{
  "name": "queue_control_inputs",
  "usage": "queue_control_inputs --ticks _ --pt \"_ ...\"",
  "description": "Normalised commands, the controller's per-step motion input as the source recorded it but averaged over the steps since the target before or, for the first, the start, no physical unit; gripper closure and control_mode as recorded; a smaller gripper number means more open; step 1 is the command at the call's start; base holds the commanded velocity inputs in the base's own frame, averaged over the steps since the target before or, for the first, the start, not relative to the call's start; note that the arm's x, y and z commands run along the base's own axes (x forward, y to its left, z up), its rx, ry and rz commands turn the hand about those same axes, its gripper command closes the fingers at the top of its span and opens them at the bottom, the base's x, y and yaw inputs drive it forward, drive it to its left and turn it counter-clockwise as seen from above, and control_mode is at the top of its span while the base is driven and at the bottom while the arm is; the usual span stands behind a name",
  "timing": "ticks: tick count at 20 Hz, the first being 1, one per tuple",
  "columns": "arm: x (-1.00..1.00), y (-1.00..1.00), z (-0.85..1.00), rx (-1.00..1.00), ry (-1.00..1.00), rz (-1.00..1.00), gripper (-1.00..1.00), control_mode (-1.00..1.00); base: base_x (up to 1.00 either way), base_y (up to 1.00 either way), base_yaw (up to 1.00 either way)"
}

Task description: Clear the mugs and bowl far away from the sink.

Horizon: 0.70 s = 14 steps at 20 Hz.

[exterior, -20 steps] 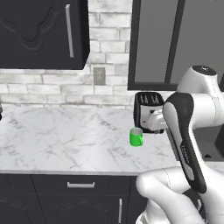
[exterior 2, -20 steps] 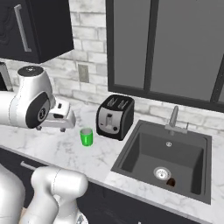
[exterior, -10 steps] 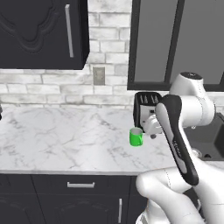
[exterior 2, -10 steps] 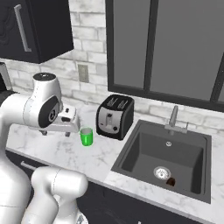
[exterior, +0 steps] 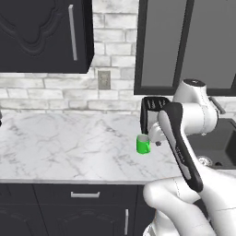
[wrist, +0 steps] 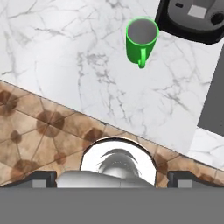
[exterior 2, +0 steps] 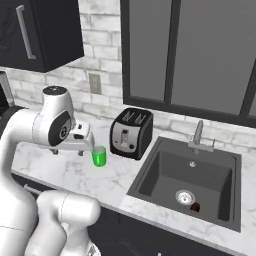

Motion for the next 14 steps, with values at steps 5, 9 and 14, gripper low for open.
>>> queue_control_inputs --ticks 5,9,14 --pt "0.22 -0.06 -0.32 0.00 0.00 0.00 -1.00 -1.00 0.00 0.00 0.00" --pt "0.28 -0.11 -0.27 0.00 0.00 0.00 -1.00 -1.00 0.00 0.00 0.00" --pt "0.26 -0.06 -0.30 0.00 0.00 0.00 -1.00 -1.00 0.00 0.00 0.00"
